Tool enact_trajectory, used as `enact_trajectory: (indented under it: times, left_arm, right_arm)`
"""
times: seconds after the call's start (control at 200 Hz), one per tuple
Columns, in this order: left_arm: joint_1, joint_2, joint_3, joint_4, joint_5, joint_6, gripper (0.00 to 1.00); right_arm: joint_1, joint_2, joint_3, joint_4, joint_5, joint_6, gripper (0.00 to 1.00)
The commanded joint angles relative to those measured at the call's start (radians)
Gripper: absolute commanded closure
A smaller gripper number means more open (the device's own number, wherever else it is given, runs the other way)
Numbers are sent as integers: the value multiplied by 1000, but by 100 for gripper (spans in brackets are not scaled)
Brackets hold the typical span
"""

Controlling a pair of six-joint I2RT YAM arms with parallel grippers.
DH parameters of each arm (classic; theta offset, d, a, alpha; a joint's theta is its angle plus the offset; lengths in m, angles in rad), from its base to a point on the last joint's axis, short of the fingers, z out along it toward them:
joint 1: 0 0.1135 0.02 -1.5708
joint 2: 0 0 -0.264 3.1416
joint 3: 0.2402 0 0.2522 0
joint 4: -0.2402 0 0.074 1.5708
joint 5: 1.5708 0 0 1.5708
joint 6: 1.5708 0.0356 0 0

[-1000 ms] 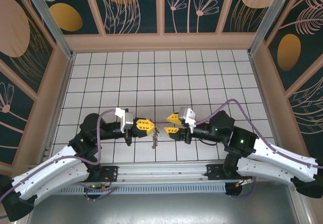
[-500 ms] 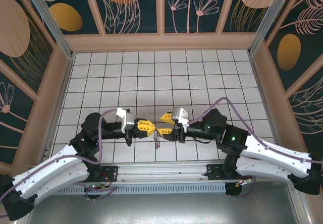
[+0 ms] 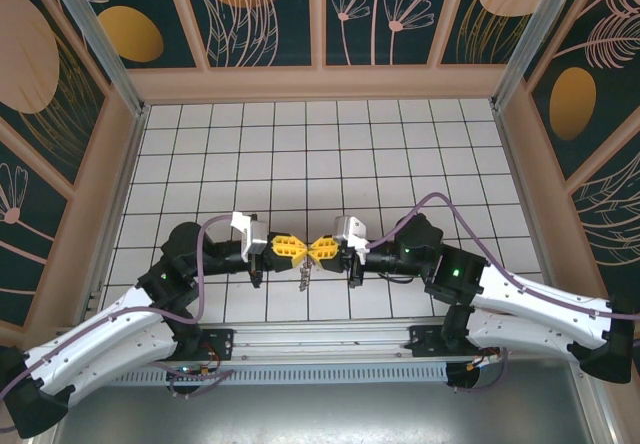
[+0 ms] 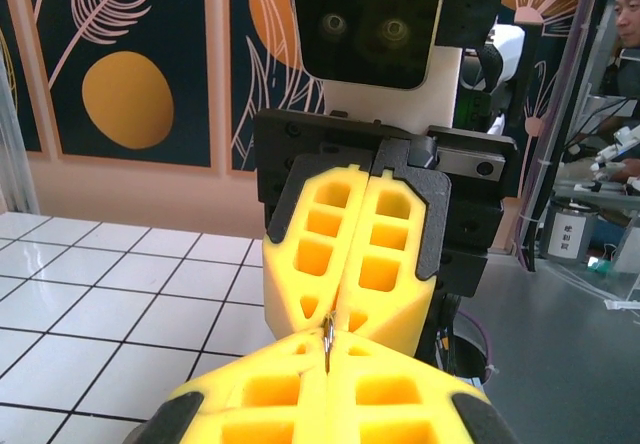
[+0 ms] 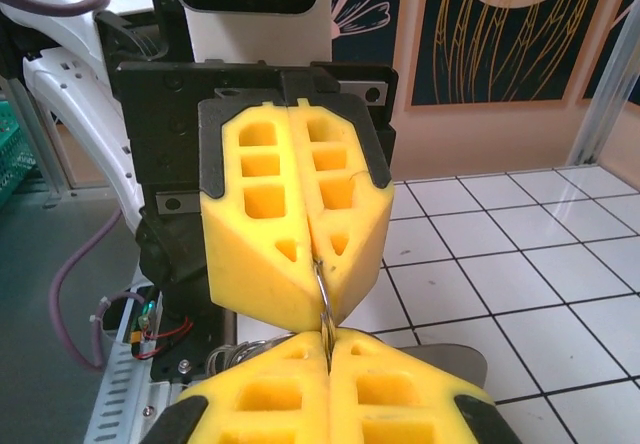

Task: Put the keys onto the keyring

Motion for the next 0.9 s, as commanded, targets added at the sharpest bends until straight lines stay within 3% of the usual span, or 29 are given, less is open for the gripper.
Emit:
enact_trajectory:
  times: [0.0, 0.165, 0.375, 0.691, 0.791, 0.896]
  left_arm:
    - [-13, 2, 62, -77, 22, 37, 100]
    - [-13, 27, 139, -284, -55, 103, 96]
    - [-13, 99, 190, -422, -119, 143, 91]
    - [-13, 190, 214, -496, -158, 181, 92]
    - [-13, 198, 217, -506, -160, 187, 100]
    - [-13, 193, 214, -491, -132, 180, 100]
  right_arm:
    - [-2, 14, 56, -5, 52, -31, 100]
    - [-8, 25, 129, -138, 104, -65, 100]
    - [-9, 108, 242, -322, 136, -117, 100]
    - [-6, 194, 345, -475, 174, -182, 100]
    - [-7, 205, 358, -487, 172, -196, 100]
    - [-9, 204, 353, -470, 167, -195, 100]
